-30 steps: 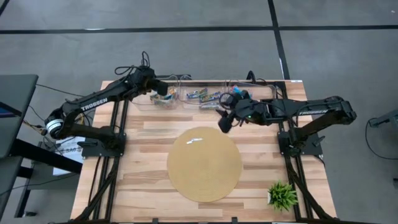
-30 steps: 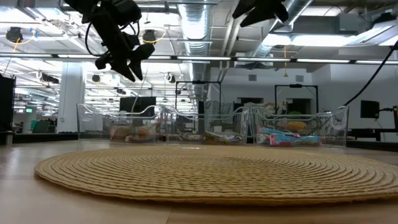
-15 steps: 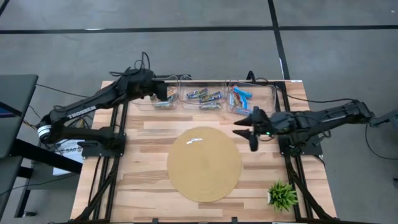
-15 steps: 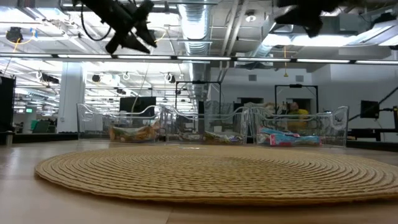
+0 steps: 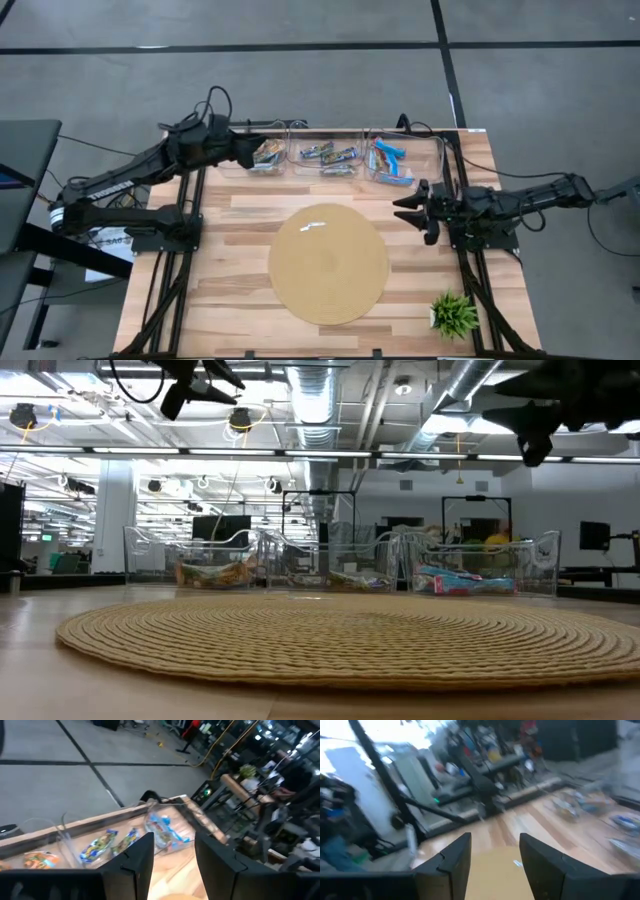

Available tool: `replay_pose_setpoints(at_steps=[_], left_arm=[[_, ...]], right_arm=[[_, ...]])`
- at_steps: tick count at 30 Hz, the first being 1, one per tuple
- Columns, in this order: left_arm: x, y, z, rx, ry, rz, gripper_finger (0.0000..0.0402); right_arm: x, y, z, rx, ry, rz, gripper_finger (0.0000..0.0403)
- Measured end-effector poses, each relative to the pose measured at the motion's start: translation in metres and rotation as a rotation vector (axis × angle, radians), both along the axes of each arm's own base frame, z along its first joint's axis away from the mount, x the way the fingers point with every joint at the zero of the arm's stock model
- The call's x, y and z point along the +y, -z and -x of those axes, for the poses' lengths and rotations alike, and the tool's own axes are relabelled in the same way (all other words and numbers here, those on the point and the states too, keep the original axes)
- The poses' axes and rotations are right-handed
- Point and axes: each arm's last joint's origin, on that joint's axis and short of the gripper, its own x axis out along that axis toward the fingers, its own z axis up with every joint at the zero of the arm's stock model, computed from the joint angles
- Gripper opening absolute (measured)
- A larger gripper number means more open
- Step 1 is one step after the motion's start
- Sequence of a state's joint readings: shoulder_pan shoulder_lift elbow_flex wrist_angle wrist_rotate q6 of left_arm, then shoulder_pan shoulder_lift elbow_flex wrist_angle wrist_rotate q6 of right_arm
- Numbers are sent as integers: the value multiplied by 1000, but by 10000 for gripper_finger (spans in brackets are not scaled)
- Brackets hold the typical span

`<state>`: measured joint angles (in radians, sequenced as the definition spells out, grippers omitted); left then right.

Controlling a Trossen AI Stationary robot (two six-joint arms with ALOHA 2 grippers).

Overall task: Pick and place Granola Bars by type
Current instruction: Return to Home Position

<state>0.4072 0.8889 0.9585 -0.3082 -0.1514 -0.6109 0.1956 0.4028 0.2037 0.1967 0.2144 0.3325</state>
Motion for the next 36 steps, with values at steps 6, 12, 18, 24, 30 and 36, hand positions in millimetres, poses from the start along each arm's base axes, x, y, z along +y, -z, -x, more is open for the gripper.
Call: replay_pose_setpoints(at_steps=[6,12,18,24,30,36], left_arm=[[-6,-7,-4,-75,34,-23,135],[-8,-8,-5,-88,45,-13,135],[-9,-8,-5,-88,46,-12,135],[-9,-4,-4,-53,46,3,135],[-11,3,-4,-25,84,118,135],[-20,2,-7,-24,234,110,135]], right_arm=[[0,21,5,-51,-37,-9,152],[-1,33,9,-48,-38,25,142],[-1,45,13,-36,-42,51,128],[-2,56,15,78,-51,116,123],[0,64,18,156,-152,147,123],[-2,70,15,216,-195,162,123]])
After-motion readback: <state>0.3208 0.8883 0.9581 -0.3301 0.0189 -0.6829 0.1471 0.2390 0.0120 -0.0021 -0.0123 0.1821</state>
